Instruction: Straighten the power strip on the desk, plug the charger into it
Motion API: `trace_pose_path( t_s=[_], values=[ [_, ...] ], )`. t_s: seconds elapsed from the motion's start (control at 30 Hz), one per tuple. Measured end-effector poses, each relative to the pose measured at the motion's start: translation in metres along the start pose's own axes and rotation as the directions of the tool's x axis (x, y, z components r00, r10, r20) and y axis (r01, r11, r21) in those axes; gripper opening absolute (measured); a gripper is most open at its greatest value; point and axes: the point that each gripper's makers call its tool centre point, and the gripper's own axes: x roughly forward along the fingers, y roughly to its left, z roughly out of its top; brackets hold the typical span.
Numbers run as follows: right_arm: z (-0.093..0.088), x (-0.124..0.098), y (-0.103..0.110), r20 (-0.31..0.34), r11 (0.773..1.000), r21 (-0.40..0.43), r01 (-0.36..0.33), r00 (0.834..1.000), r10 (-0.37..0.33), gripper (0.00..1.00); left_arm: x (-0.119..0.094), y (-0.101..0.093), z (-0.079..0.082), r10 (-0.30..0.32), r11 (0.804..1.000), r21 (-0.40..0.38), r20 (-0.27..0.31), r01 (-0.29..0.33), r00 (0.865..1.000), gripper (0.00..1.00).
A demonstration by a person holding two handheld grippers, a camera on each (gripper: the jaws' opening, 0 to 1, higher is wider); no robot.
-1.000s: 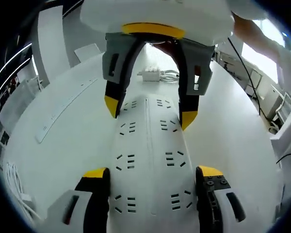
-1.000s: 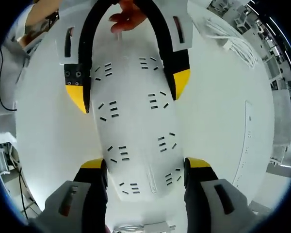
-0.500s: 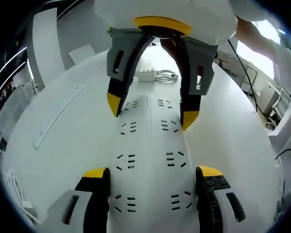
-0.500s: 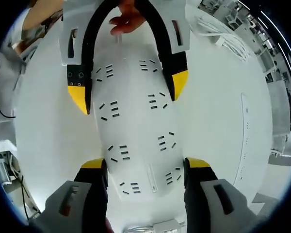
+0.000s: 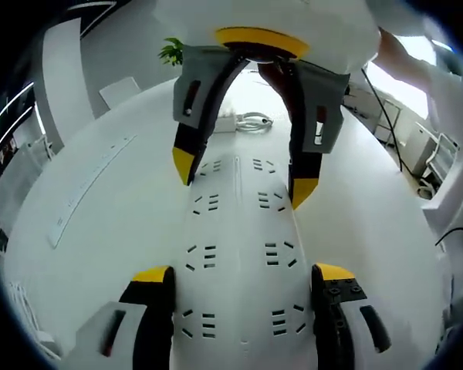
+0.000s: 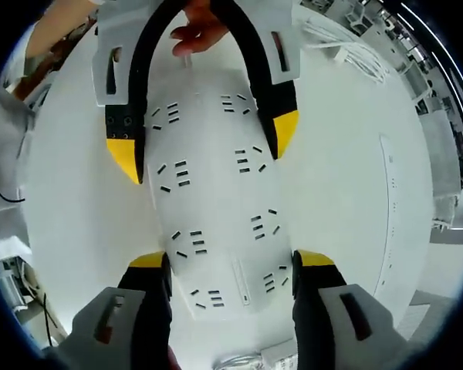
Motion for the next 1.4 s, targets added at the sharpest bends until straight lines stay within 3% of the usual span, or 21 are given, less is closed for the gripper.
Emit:
trace_pose_path(
  t_s=[0.57,1.4],
  values=[
    [-0.005,-0.003,0.011,-0.002,0.996,0.083,0.015,1.000,-0.015,0.62,0.003,-0.006,0.003,-0.027,0.999,0.032,-0.012,0.027,1.000,0.73],
    [-0.007,-0.006,0.015,-0.007,0.991,0.119,0.061,0.998,-0.060,0.61,0.004,-0.008,0.004,-0.042,0.998,0.055,-0.007,0.043,0.999,0.73]
  ],
)
